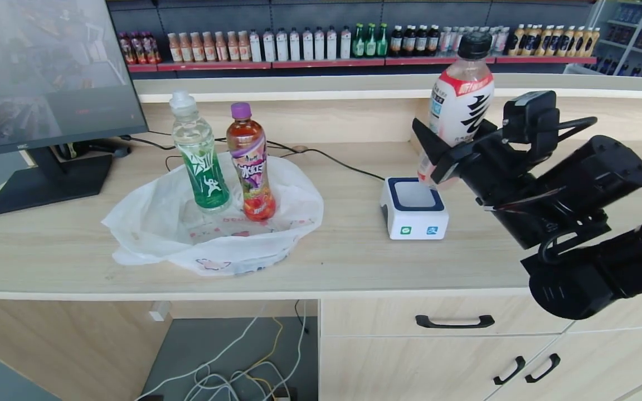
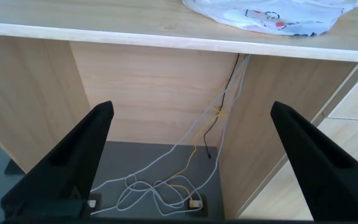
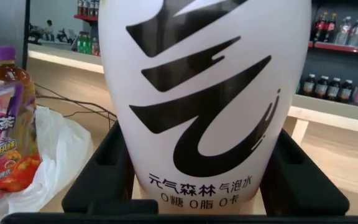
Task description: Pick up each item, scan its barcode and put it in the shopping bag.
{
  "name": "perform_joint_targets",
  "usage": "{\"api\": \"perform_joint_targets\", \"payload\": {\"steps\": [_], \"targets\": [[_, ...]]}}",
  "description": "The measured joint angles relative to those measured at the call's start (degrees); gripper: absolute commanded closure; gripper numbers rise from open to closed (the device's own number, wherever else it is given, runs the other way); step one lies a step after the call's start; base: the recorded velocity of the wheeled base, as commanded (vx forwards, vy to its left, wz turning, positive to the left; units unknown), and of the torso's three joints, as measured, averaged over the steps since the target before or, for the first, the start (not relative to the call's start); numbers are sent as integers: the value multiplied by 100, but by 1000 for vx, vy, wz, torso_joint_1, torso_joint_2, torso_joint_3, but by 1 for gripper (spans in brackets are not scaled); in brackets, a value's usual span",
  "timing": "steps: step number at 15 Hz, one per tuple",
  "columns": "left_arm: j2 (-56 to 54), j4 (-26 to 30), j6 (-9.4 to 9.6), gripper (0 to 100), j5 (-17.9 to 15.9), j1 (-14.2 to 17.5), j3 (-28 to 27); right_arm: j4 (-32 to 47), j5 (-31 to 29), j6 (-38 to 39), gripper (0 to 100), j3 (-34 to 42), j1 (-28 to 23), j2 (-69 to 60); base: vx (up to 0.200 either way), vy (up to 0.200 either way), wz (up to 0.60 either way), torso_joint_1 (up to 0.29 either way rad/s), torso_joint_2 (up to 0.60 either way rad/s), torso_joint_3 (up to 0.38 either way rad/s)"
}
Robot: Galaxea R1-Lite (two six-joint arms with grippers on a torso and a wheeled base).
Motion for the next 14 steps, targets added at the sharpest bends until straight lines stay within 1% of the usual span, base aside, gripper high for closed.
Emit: {"api": "perform_joint_targets", "payload": {"steps": [1,3,6,8,12,14], "targets": [[0,0,5,0,0,0,0,2,152,-372,100,-162,-45,115,0,0,0,0,0,0],[0,0,10,0,0,2,0,-5,519,-880,100,-433,-130,313,0,0,0,0,0,0],[0,0,15,0,0,-6,0,0,1360,-1460,100,-631,-240,510,0,0,0,0,0,0],[0,0,7,0,0,0,0,-2,1746,-1699,100,-681,-422,584,0,0,0,0,0,0],[0,0,7,0,0,0,0,-7,2280,-2297,100,-711,-607,652,0,0,0,0,0,0],[0,0,5,0,0,0,0,13,2469,-2370,100,-791,-649,663,0,0,0,0,0,0]]}}
